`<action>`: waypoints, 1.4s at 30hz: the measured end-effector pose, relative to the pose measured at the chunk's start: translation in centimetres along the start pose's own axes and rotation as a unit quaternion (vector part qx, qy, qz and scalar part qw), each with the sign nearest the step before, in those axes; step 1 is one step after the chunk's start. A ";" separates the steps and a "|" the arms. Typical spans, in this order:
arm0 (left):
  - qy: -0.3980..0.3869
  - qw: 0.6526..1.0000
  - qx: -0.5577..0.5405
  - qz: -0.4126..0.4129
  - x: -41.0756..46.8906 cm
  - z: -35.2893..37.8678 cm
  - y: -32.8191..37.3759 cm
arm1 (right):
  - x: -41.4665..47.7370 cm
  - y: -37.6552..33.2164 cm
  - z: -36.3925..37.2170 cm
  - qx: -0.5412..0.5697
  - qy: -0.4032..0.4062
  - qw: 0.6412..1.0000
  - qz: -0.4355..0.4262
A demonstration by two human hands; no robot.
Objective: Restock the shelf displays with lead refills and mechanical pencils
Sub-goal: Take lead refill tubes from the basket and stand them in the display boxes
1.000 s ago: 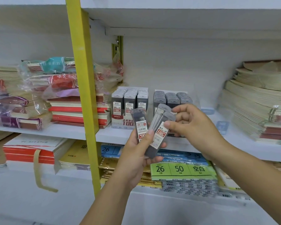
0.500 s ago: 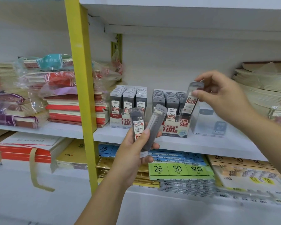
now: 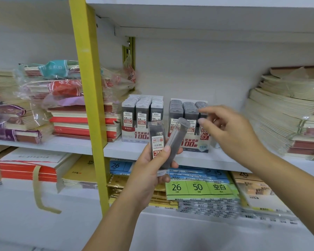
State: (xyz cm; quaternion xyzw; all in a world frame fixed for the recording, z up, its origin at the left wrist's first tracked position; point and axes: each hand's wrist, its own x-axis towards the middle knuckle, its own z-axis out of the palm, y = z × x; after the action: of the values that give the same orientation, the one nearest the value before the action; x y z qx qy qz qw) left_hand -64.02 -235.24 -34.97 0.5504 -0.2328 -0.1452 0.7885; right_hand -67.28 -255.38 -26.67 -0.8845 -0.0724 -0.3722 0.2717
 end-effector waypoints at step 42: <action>0.047 0.999 0.019 -0.010 0.5 -1.4 0.2 | 4.3 -1.0 -1.0 -0.078 -0.020 0.993 -0.084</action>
State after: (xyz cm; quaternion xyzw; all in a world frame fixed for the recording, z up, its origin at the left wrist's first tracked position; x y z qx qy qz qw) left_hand -62.88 -234.34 -35.10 0.5742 -0.1927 -0.1229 0.7861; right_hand -65.15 -255.37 -22.68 -0.9010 -0.1229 -0.3807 0.1680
